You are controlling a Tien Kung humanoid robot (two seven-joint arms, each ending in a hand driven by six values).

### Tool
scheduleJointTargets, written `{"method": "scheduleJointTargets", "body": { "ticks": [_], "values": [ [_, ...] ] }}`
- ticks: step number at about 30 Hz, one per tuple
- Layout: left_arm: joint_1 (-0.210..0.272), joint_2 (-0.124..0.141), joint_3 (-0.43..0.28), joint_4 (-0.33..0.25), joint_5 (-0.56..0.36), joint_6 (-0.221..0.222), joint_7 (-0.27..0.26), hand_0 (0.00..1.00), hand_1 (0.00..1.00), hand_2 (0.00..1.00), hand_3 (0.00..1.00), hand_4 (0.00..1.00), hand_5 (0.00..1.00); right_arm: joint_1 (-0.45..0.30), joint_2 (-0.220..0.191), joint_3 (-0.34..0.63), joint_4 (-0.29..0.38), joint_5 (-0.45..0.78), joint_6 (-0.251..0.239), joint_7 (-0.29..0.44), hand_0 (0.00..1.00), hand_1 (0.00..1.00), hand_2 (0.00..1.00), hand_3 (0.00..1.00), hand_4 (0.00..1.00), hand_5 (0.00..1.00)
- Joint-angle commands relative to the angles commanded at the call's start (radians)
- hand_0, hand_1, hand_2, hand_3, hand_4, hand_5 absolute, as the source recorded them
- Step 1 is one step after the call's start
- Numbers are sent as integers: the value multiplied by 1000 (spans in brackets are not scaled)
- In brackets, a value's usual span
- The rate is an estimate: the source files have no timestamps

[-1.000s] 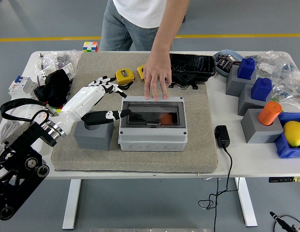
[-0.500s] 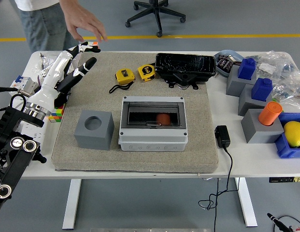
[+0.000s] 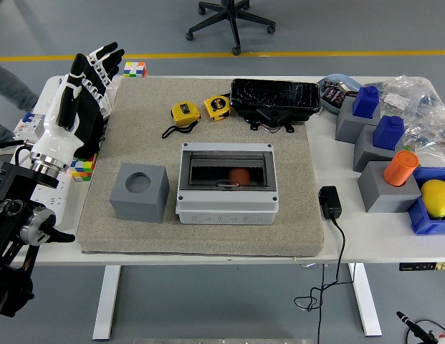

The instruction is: Fetch the battery,place it into the box,close the lid of the box

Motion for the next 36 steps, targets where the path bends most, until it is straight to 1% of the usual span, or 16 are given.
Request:
{"method": "scheduleJointTargets", "body": {
  "ticks": [1, 3, 6, 7, 9, 12, 13, 18, 19, 21, 24, 25, 26, 30, 31, 36],
  "values": [
    [0, -2, 2, 3, -43, -12, 1, 995, 998, 967, 958, 998, 998, 0, 0, 3, 0, -2, 0, 0, 861, 800, 773, 833, 998, 998],
    [1, -6, 1, 10, -127, -29, -1, 995, 998, 967, 958, 998, 998, -1, 0, 12, 0, -11, 1, 0, 861, 800, 773, 833, 998, 998],
    [6, -10, -18, 15, -222, -29, -3, 995, 998, 967, 958, 998, 998, -2, -1, 18, 0, -12, -2, 4, 861, 800, 773, 833, 998, 998],
    [6, -9, -26, 18, -225, -26, -3, 995, 998, 973, 959, 998, 998, -2, -2, 22, 0, -13, -1, 5, 868, 826, 788, 835, 998, 998],
    [5, -3, -40, 28, -218, -23, -1, 995, 998, 973, 959, 998, 998, -3, -2, 35, 0, -24, 0, 6, 868, 826, 788, 835, 998, 998],
    [9, 4, -64, 35, -172, -26, 10, 995, 998, 973, 959, 998, 998, -3, 0, 39, 0, -28, -1, 8, 868, 826, 788, 835, 998, 998],
    [13, 7, -78, 35, -140, -24, 15, 998, 998, 998, 992, 998, 765, -2, 1, 37, 0, -25, -2, 10, 874, 831, 796, 836, 998, 998],
    [28, 20, -116, 42, -12, -11, 53, 998, 998, 998, 992, 998, 765, 3, 3, 48, 0, -30, -8, 13, 874, 831, 796, 836, 998, 998],
    [31, 21, -120, 41, 9, -3, 62, 998, 998, 998, 998, 998, 647, 2, 3, 53, 0, -36, -8, 13, 881, 845, 806, 840, 998, 998],
    [42, 23, -133, 33, 84, 21, 81, 998, 998, 998, 998, 998, 647, 0, 6, 61, 0, -44, -11, 12, 881, 845, 806, 840, 998, 998],
    [59, 21, -145, 28, 167, 41, 92, 998, 998, 998, 998, 998, 647, -3, 11, 63, 0, -44, -13, 14, 881, 845, 806, 840, 998, 998],
    [68, 20, -149, 27, 194, 49, 96, 998, 998, 998, 989, 998, 688, -6, 15, 59, 0, -40, -14, 14, 881, 850, 814, 842, 998, 998],
    [75, 19, -151, 26, 209, 55, 98, 998, 998, 998, 989, 998, 688, -9, 18, 57, 0, -37, -15, 15, 881, 850, 814, 842, 998, 998],
    [93, 16, -154, 30, 231, 70, 107, 998, 998, 998, 989, 998, 688, -17, 32, 54, 0, -34, -17, 15, 881, 850, 814, 842, 998, 998],
    [94, 16, -154, 31, 235, 73, 110, 976, 997, 962, 929, 998, 788, -18, 34, 50, 0, -31, -17, 16, 879, 854, 819, 844, 998, 998],
    [98, 21, -153, 33, 253, 78, 104, 976, 997, 962, 929, 998, 788, -15, 41, 41, 0, -21, -18, 18, 879, 854, 819, 844, 998, 998]
  ]
}}
